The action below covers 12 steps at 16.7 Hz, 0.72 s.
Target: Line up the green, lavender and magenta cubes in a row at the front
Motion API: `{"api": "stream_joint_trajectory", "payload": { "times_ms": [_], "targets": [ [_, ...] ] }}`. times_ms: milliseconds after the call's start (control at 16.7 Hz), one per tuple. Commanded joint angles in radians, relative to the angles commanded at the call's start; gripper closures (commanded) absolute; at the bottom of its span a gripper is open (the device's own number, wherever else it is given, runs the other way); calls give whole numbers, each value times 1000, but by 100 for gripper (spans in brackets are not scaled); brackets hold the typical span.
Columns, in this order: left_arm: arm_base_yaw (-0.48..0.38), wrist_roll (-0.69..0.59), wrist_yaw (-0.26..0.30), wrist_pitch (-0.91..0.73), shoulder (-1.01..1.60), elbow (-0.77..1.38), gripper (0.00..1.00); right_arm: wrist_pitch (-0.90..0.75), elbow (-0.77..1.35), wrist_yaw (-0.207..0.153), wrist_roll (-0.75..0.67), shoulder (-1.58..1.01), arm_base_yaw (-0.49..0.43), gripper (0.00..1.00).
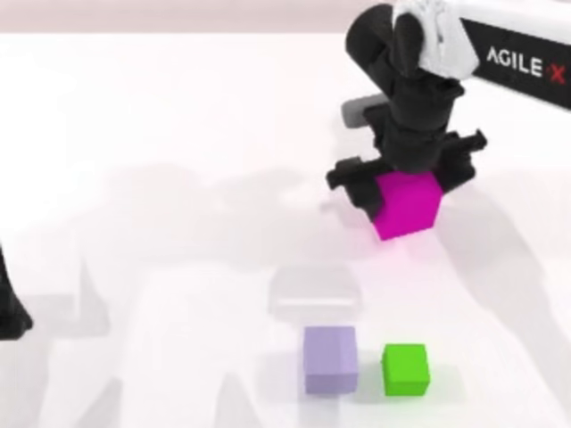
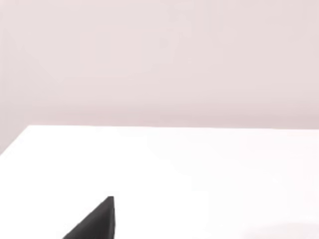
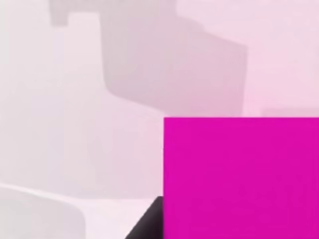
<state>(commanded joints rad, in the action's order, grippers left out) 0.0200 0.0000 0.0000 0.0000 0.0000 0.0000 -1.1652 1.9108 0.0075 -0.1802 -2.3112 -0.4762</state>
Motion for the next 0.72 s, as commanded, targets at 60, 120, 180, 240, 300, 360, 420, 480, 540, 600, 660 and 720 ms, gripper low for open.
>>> {"api": "stream_joint_trajectory", "payload": {
  "times_ms": [60,120,180,240,300,360,420,480,540,600,660,720],
  "targets": [
    [0,0,0,0,0,0,0,-37,26,-1,0,8,-1,100],
    [0,0,0,0,0,0,0,-65,48,-1,0,16,-2,100],
    [0,0,0,0,0,0,0,-84,63,-2,1,23,-2,100],
    [0,0,0,0,0,0,0,-91,70,-2,1,26,-3,100],
    [0,0,0,0,0,0,0,-92,70,-2,1,27,-3,100],
    [0,0,0,0,0,0,0,-92,70,-2,1,27,-3,100],
    [0,0,0,0,0,0,0,-90,69,-2,-1,23,3,100],
    [0,0,0,0,0,0,0,-90,70,-2,-3,22,1,100],
    [0,0,0,0,0,0,0,-93,74,-2,-14,20,-9,100],
    [0,0,0,0,0,0,0,-98,83,-1,-37,15,-28,100],
    [0,0,0,0,0,0,0,-105,94,-1,-70,10,-53,100],
    [0,0,0,0,0,0,0,-113,106,0,-113,5,-84,100]
  ]
}}
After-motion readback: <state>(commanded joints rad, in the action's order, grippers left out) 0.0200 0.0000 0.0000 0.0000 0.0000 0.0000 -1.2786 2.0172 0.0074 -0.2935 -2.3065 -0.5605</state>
